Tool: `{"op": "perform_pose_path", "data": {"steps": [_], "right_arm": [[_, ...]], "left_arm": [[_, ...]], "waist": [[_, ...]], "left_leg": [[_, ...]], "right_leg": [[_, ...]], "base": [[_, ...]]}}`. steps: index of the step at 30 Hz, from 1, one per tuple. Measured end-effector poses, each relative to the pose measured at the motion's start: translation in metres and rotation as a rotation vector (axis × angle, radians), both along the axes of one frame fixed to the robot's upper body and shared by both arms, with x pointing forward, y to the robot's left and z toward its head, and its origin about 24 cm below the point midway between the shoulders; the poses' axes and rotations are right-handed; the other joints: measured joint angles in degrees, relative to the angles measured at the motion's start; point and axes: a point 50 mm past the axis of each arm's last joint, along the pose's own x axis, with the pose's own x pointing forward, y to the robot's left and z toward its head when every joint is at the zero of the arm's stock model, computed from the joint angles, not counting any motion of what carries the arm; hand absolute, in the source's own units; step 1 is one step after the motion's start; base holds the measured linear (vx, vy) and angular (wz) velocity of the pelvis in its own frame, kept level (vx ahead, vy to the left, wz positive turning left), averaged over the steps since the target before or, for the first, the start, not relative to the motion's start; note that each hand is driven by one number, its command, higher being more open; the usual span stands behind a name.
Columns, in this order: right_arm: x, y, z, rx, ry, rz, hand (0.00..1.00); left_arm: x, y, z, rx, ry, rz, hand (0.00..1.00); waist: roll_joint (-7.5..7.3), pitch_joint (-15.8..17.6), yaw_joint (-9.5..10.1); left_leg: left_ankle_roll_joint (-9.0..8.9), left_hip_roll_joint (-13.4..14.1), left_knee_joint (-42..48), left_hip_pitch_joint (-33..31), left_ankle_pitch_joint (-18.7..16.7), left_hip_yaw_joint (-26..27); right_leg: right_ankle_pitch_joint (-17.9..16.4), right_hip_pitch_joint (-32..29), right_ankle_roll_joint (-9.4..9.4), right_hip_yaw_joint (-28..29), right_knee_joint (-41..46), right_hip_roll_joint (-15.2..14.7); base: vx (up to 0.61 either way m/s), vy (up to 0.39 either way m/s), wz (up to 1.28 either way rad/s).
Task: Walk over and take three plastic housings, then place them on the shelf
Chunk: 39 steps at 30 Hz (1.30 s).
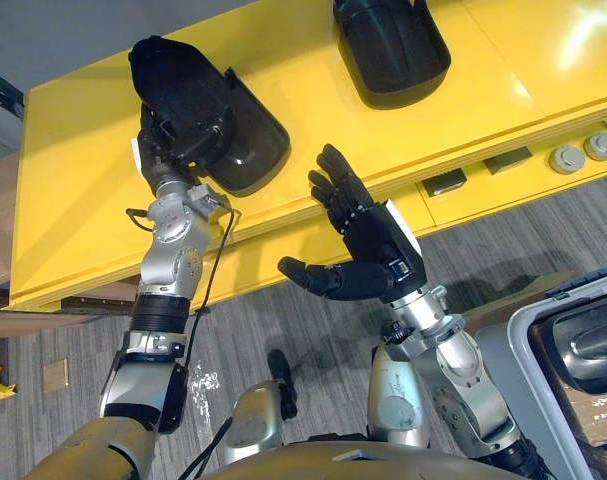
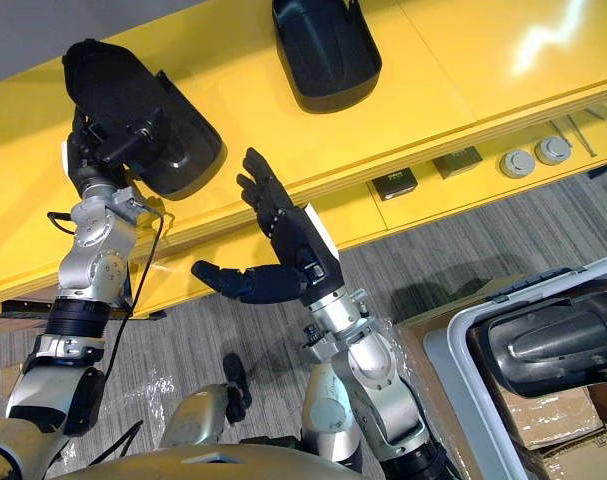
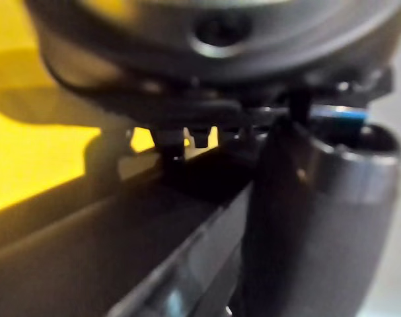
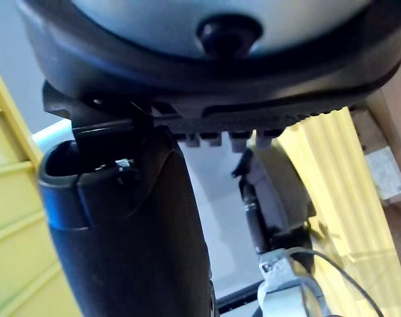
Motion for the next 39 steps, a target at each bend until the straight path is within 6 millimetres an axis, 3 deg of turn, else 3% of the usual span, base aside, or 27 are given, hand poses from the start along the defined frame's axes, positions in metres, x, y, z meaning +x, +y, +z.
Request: {"op": "perform_pose_path", "data": {"steps": [5, 13, 18, 28, 39], "right_arm": [[0.0, -0.002, -0.009, -0.003, 0.045, -0.028, 1.0], [-0.005, 0.002, -0.015, 0.0, 0.077, -0.01, 1.0], [-0.006, 0.004, -0.016, -0.001, 0.077, 0.008, 1.0], [-0.006, 0.006, -0.019, -0.026, 0.108, 0.037, 1.0], [-0.01, 0.009, -0.021, -0.05, 0.106, 0.076, 1.0]], "left_arm": [[0.004, 0.024, -0.003, 0.111, 0.099, 0.09, 1.0], [0.011, 0.056, -0.018, 0.272, 0.399, 0.196, 1.0], [0.009, 0.077, -0.023, 0.269, 0.539, 0.201, 1.0], [0.008, 0.088, -0.022, 0.334, 0.62, 0.218, 1.0], [0.015, 0.082, -0.006, 0.466, 0.578, 0.281, 1.0]], "waist": [[0.15, -0.3, -0.53], [0.66, -4.4, -1.9], [0.46, -5.8, -2.8], [0.53, -5.8, -3.6], [1.17, -5.7, -4.09]], "left_leg": [[0.05, 0.0, -0.9, 1.2, 0.3, -0.5], [0.1, 0.2, -3.1, 4.2, 0.4, 0.2], [0.11, 0.1, -3.7, 5.5, 0.3, 1.5], [0.03, 0.0, -3.7, 5.6, 0.3, 2.0], [0.03, 0.0, -3.5, 4.3, 0.3, 1.6]], "right_leg": [[0.7, 1.9, 0.16, -0.8, -1.9, 0.1], [2.2, 5.4, 0.38, -0.8, -6.2, 0.7], [3.2, 6.1, 0.63, 0.5, -7.5, 0.9], [3.6, 6.1, 0.64, 1.3, -8.1, 1.0], [3.8, 5.2, 0.59, 1.0, -7.9, 0.9]], "base": [[0.03, 0.005, 0.04], [0.03, 0.009, -0.06], [0.0, 0.015, -0.13], [-0.02, 0.001, -0.03], [0.01, -0.004, 0.02]]}}
